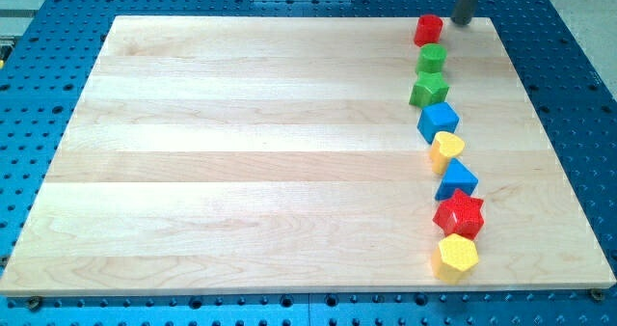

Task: Adjust the green star vertically below the green circle

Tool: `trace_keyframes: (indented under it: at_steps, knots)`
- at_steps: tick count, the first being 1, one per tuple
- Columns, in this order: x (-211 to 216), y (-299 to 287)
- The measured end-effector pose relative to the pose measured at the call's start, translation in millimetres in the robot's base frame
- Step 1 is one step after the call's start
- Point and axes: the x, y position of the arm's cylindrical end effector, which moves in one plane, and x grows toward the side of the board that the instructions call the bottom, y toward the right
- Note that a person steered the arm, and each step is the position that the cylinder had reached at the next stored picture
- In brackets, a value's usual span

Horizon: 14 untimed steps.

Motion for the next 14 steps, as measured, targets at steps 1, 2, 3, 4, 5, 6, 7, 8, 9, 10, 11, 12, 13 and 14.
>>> trace_keyframes:
  at_steps: [1, 2, 3, 4, 5, 6, 7, 8, 9, 10, 11, 12, 13, 14]
  knots:
    - [0.2, -47.6]
    - [1.0, -132.1]
    - [58.0, -190.4]
    - [133.7, -172.1]
    - [155.7, -161.7]
    - [156.9, -135.0]
    - [157.5, -113.5]
    - [164.8, -108.2]
    - [165.2, -107.8]
    - [165.4, -104.3]
    - [167.6, -98.7]
    - [171.5, -90.0]
    - [177.7, -125.7]
    - [215.4, -141.4]
